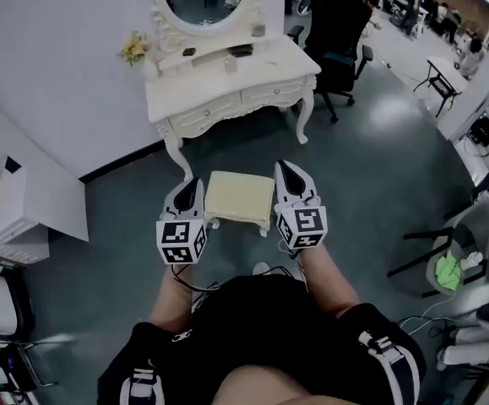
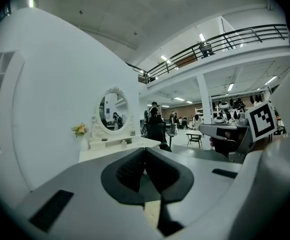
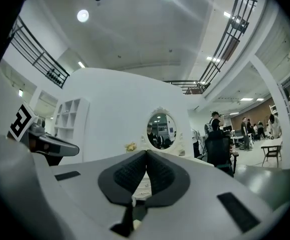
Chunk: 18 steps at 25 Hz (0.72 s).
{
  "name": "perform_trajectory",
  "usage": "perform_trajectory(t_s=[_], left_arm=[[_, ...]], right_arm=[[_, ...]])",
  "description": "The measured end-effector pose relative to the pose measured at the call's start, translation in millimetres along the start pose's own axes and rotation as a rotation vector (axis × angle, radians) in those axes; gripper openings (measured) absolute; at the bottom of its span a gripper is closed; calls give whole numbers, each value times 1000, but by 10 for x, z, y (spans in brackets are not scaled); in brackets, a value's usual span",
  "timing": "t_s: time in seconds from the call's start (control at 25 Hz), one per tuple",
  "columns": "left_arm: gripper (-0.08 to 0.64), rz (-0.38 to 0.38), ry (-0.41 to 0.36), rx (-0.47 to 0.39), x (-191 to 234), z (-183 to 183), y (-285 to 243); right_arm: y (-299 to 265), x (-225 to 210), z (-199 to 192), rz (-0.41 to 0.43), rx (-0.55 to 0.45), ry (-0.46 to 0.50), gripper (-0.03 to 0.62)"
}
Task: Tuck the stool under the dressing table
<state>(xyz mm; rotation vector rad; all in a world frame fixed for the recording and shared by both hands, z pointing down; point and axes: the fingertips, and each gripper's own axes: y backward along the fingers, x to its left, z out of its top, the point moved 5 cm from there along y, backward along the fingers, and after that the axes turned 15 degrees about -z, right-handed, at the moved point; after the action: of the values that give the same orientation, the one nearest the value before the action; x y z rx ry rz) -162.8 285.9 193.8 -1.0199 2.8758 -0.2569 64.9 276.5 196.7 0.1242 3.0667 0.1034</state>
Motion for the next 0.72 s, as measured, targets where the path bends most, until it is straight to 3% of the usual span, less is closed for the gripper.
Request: perform_trajectory(t_s=[0.28,0.52,0.72], left_arm=[[20,-15,17,58,86,0,-755],[20,-35,92,121,210,-298,-1057],[20,-36,103,165,311,-475,-1238]], right_arm=[[-608,-418,-164,28,51,-18,14],[-789,-587,-548,14,154,-17,14],[-837,-699,-869,14,236,-51,14]])
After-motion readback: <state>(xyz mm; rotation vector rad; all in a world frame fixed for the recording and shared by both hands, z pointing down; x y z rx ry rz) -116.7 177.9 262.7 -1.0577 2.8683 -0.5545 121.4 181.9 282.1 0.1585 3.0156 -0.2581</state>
